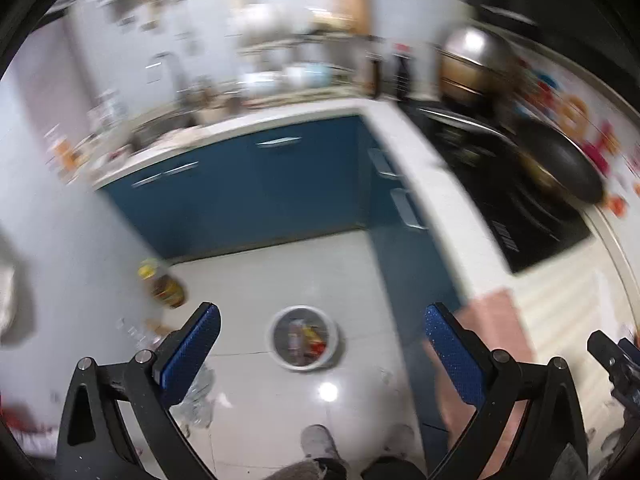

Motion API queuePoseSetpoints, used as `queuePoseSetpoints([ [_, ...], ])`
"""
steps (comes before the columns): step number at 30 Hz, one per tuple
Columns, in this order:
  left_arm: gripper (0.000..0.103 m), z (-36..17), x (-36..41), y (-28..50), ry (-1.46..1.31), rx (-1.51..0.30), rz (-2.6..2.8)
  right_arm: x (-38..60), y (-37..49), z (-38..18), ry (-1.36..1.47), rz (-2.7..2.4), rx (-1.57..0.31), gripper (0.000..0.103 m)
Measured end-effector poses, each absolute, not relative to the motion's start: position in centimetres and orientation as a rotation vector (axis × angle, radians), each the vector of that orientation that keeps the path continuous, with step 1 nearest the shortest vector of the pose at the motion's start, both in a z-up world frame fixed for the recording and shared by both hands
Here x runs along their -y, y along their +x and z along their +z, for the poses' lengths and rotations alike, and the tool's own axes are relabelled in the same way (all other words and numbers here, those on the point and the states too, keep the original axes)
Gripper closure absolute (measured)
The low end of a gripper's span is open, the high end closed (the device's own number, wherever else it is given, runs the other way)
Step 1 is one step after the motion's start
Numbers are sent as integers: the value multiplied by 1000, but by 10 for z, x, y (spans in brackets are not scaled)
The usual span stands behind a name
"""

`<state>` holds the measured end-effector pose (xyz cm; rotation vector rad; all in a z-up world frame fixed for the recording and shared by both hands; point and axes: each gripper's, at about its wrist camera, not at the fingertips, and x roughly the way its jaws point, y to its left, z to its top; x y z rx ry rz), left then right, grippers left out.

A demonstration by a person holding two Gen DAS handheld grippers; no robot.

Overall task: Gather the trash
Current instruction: 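Grasp the Dental Doctor toothpaste box with the right tool while the left tool grasps the white tissue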

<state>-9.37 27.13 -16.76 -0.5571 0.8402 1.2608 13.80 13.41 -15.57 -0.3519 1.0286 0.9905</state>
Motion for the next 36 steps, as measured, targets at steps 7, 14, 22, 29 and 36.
queuePoseSetpoints([
  [7, 0, -221, -250, 123, -456, -1081, 911, -28, 341, -229, -334, 459, -1160, 0],
  [14, 0, -300, -209, 321, -434, -1288, 592, 22, 457, -313, -249, 348, -1344, 5],
  [22, 0, -367, -194, 430, -546, -1404, 410, 61, 475, -325, -125, 291, -1337, 53],
  [29, 16, -371, -181, 463, -399, -1392, 454, 57, 465, -323, -150, 274, -1319, 53],
  [36, 101, -346, -181, 442, -342, -1364, 414, 56, 473, -326, -126, 300, -1308, 55],
])
